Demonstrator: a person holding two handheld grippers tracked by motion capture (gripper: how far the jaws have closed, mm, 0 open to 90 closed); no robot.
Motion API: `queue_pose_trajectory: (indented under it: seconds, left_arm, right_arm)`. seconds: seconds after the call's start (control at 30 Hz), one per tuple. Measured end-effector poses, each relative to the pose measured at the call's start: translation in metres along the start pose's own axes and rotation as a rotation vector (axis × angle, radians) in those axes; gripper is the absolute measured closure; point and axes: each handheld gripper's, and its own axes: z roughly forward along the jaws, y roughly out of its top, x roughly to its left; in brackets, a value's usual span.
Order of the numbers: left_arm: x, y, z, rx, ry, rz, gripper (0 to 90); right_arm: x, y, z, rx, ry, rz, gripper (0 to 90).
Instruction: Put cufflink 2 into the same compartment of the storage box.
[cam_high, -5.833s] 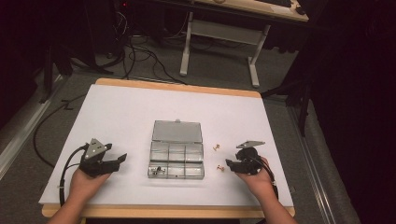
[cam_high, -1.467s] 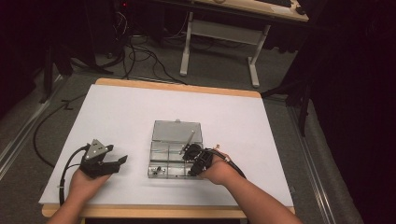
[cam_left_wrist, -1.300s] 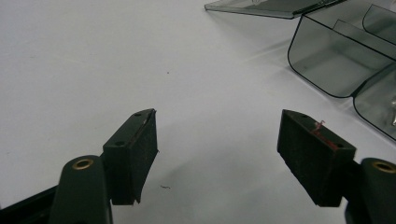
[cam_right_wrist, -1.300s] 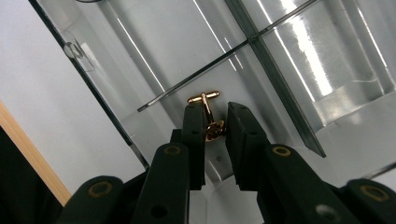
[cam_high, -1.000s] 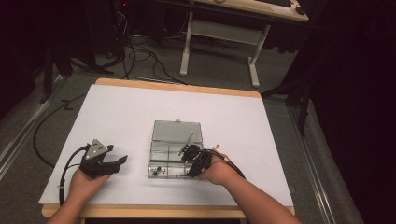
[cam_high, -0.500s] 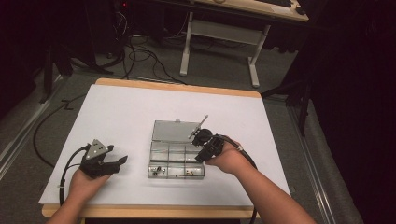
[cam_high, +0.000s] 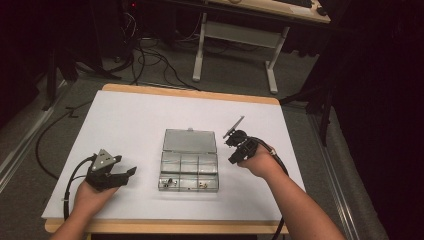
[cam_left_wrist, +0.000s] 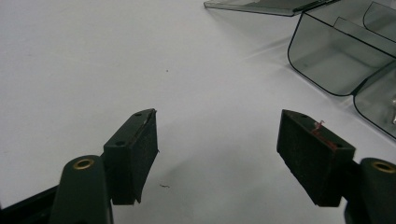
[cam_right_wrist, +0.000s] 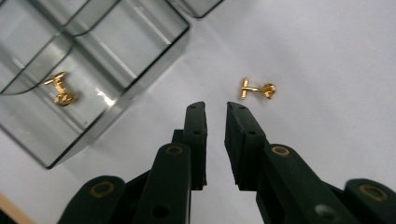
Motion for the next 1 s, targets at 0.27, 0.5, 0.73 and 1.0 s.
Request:
queue_pose_trajectory:
  seconds: [0.27, 0.5, 0.73, 1.0]
  left_arm:
    - [0.0, 0.0, 0.0, -0.002, 0.002, -0.001, 29.8]
    - [0.0, 0.0, 0.0, 0.003, 0.001, -0.002, 29.9]
    - [0.0, 0.0, 0.001, 0.007, -0.001, -0.001, 30.0]
    - [0.0, 0.0, 0.001, 0.009, 0.003, 0.006, 30.0]
  right_arm:
    - [-0.02, 0.009, 0.021, -0.009, -0.007, 0.066, 90.0]
    - [-0.031, 0.022, 0.039, -0.025, -0.041, 0.126, 83.8]
    - [-0.04, 0.026, 0.054, 0.017, -0.047, 0.152, 84.8]
    - [-0.04, 0.015, 0.053, 0.067, -0.023, 0.148, 87.4]
